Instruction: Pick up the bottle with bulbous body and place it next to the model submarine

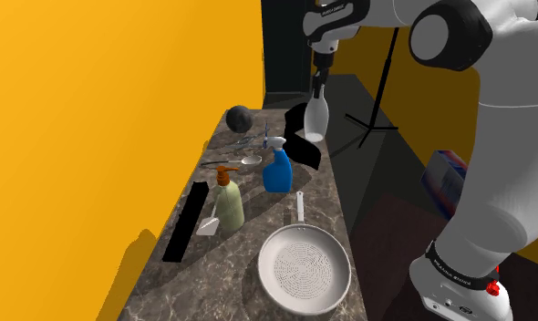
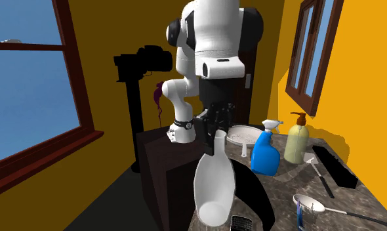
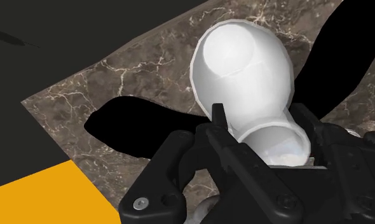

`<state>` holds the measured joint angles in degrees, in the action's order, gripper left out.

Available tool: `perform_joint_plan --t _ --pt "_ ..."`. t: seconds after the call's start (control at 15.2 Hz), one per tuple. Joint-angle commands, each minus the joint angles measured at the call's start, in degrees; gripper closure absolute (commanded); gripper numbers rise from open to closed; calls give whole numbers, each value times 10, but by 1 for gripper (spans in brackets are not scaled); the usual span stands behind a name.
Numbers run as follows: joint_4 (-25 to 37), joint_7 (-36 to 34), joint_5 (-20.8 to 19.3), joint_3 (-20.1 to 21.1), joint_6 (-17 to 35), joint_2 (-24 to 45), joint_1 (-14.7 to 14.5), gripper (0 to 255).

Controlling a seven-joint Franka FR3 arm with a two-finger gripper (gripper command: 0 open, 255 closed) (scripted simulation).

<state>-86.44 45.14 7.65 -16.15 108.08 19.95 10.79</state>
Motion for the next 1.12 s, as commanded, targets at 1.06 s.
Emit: perform_joint_plan --t 1.06 --pt "56 -68 -18 15 -80 -29 -42 255"
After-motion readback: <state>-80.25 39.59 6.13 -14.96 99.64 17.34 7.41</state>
